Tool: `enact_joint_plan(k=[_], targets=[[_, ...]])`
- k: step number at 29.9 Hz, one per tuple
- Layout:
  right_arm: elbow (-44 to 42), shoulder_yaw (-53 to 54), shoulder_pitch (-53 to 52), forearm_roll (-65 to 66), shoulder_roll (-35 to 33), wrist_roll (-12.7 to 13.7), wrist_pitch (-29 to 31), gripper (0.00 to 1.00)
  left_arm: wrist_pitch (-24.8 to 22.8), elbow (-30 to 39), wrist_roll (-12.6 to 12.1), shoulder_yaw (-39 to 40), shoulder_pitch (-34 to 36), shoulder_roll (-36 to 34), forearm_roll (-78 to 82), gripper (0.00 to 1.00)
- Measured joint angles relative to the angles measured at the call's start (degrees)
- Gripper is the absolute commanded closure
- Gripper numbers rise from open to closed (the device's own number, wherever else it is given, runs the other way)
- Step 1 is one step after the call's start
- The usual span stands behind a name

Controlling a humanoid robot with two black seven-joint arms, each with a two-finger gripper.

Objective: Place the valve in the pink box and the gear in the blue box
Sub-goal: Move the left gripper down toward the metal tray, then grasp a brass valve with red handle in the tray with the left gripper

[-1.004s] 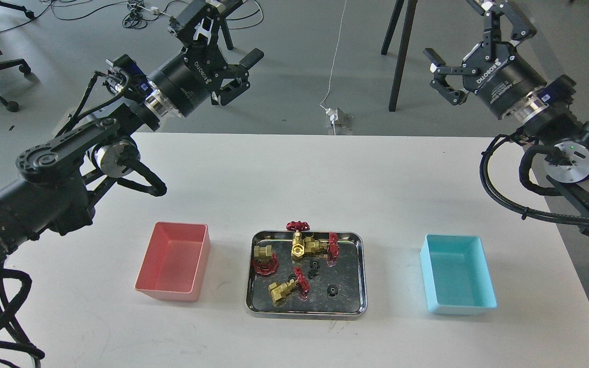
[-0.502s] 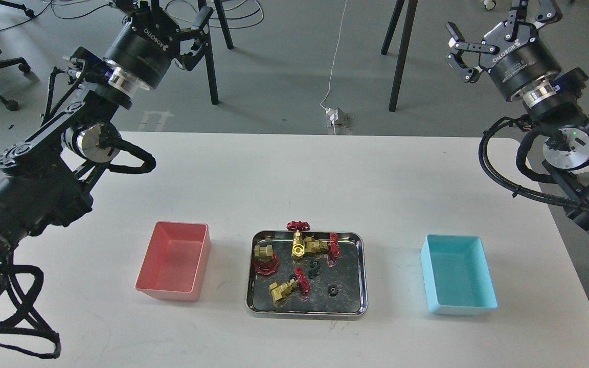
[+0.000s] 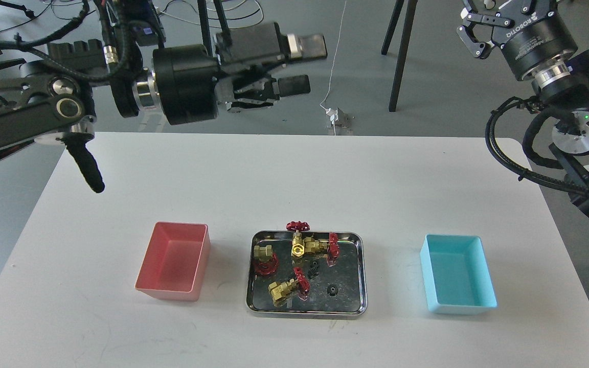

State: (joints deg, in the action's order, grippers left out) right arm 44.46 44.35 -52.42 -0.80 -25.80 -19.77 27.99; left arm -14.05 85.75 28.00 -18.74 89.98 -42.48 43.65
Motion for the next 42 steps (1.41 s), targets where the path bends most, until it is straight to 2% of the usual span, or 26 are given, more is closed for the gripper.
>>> enact_joint_plan(k=[2,6,7,9,13,17,20,25,30,39,42], targets=[[0.0,0.0,0.4,0.0,-0.1,0.0,-0.3,0.01,10.4,1.1,0.0,-16.4,8.0,3.7,5.8,0.08],[0.0,0.0,0.6,0.0,0.0,0.1,-1.7,0.01,32.5,0.3,0.0,-39.0,12.7,15.6,11.0,0.08],[-0.1,0.1,0.5,0.0,0.0,0.1,-2.3,0.01,36.7,-0.7,0.0,-43.8,12.7,19.1,11.3,0.08],[-0.1,0.1,-0.1,0.0,0.0,0.2,-3.8,0.01,40.5,-2.9,0.0,-50.3,11.7,24.6,11.4,0.08],[-1.2,0.1,-2.5,0.0,0.2,1.0,-8.7,0.01,41.9,-8.3,0.0,-54.5,5.7,29.8,11.1,0.08],[-3.4,0.2,-4.3,0.0,0.9,4.6,-12.7,0.01,42.1,-15.9,0.0,-55.3,-1.8,32.6,11.1,0.08],[-3.9,0.3,-4.5,0.0,1.4,6.1,-13.4,0.01,42.1,-20.6,0.0,-55.2,-6.6,33.3,11.5,0.08],[-4.0,0.3,-4.2,0.0,1.6,6.4,-13.5,0.01,42.1,-25.0,0.0,-54.9,-10.9,33.5,11.8,0.11],[-4.0,0.1,-3.7,0.0,1.6,6.4,-13.5,0.01,42.1,-28.0,0.0,-54.9,-13.8,34.0,11.8,0.31],[-3.9,0.1,-2.2,0.0,1.6,6.4,-13.4,0.01,42.1,-29.3,0.0,-55.0,-14.5,35.6,11.8,0.53],[-3.9,0.2,-1.9,0.0,1.6,6.3,-13.3,0.01,42.1,-29.3,0.0,-55.0,-14.5,35.6,11.8,0.69]])
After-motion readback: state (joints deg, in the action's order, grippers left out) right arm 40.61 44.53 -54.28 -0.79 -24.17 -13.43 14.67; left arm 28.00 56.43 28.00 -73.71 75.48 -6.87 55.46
